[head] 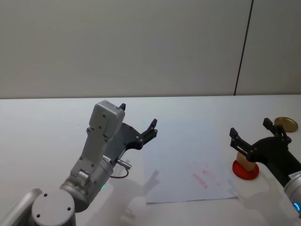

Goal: Use the one hand to pick up the stamp and affix it onto the A4 paper.

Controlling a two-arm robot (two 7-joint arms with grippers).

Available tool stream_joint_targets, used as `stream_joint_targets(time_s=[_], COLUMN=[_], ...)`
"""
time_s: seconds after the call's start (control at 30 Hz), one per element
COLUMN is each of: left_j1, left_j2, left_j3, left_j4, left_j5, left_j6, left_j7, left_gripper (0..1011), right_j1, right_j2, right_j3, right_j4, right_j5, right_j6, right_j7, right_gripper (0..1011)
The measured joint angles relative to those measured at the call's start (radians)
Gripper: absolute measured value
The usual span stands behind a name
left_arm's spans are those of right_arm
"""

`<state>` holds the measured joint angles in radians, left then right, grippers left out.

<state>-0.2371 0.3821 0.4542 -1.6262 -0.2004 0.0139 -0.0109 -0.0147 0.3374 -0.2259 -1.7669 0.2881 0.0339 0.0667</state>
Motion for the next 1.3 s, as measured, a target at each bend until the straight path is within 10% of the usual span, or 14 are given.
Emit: stream_joint_targets(time_s=[1.3], left_j1=[0.000], left_j2=[0.000], left_j3=[0.000], left_j4=[0.000], left_j5=[0.000], left_j6=[0.000], left_j7=[0.000], left_gripper=[993], right_j1=[0.041], right_j2=[0.022], right_j3=[0.026], right_j4=[0.096], right_j5=[0.026], right_j6=[0.095], right_j7=[0.090], right_gripper=[1001])
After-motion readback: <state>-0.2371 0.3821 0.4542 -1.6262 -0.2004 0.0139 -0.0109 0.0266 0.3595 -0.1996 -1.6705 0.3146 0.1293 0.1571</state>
